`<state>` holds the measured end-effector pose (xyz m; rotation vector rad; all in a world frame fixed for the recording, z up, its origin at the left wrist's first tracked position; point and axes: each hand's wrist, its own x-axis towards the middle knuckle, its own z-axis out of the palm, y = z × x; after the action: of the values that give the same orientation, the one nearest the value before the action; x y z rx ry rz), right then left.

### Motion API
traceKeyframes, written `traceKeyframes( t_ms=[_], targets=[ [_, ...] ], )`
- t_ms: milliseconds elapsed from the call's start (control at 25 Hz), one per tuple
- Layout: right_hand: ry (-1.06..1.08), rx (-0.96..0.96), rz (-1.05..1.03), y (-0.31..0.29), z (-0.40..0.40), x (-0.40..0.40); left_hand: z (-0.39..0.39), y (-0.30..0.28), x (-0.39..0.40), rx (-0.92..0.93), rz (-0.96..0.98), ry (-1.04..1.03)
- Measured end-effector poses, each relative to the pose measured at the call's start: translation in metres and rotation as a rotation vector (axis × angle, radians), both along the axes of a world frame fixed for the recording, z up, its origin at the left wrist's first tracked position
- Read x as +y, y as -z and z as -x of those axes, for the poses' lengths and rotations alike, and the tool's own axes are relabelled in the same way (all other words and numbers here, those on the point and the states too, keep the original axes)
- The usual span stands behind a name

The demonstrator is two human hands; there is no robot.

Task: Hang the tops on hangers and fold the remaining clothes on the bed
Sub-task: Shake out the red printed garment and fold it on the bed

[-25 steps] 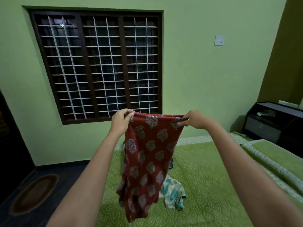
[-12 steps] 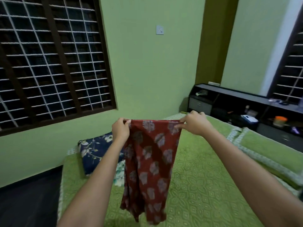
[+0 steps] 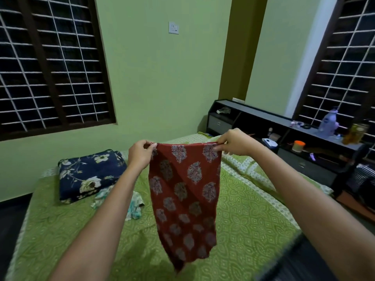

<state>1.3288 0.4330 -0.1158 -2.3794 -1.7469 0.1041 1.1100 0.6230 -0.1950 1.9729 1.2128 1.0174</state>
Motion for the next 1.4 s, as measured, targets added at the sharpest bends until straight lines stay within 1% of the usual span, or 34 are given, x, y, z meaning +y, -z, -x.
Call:
traceKeyframes(
  t_ms=[120, 160, 240, 320, 360, 440, 520, 600, 640, 760, 840, 960, 1040, 1160, 1280, 1400],
  targets=[
    [0.033, 0.245, -0.239, -0.001, -0.035, -0.025, -0.027, -0.004, -0.028, -0.01, 0.002, 0.04],
    [0.052, 0.324, -0.308, -0.002, -0.044, -0.029, -0.036, -0.01, -0.031, -0.046, 0.026, 0.06],
    [0.071, 0.474, -0.45, -0.005, -0.067, -0.029, -0.062, -0.024, -0.028, -0.184, 0.131, 0.123],
    [0.106, 0.589, -0.575, -0.004, -0.096, -0.011, -0.093, -0.032, -0.013, -0.29, 0.267, 0.185],
    [0.136, 0.629, -0.614, 0.002, -0.114, 0.004, -0.111, -0.031, -0.002, -0.31, 0.327, 0.203],
    [0.209, 0.673, -0.604, 0.026, -0.153, 0.046, -0.154, -0.012, 0.03, -0.281, 0.395, 0.191],
    [0.294, 0.639, -0.464, 0.066, -0.194, 0.096, -0.193, 0.025, 0.066, -0.186, 0.425, 0.155],
    [0.369, 0.53, -0.286, 0.106, -0.237, 0.152, -0.23, 0.064, 0.105, -0.071, 0.437, 0.127],
    [0.399, 0.511, -0.238, 0.123, -0.254, 0.176, -0.246, 0.08, 0.124, -0.024, 0.426, 0.114],
    [0.388, 0.466, -0.279, 0.151, -0.294, 0.242, -0.287, 0.101, 0.179, 0.051, 0.31, 0.075],
    [0.328, 0.426, -0.353, 0.153, -0.313, 0.282, -0.308, 0.103, 0.215, 0.042, 0.205, 0.045],
    [0.246, 0.402, -0.473, 0.15, -0.332, 0.317, -0.322, 0.107, 0.244, 0.029, 0.087, 0.012],
    [0.214, 0.373, -0.497, 0.153, -0.339, 0.325, -0.324, 0.116, 0.248, 0.003, 0.043, 0.025],
    [0.188, 0.38, -0.508, 0.182, -0.339, 0.316, -0.318, 0.147, 0.233, -0.01, 0.063, 0.058],
    [0.18, 0.392, -0.461, 0.246, -0.332, 0.291, -0.304, 0.208, 0.214, 0.054, 0.078, 0.1],
    [0.189, 0.398, -0.361, 0.342, -0.319, 0.251, -0.287, 0.298, 0.187, 0.154, 0.218, 0.203]
  ],
)
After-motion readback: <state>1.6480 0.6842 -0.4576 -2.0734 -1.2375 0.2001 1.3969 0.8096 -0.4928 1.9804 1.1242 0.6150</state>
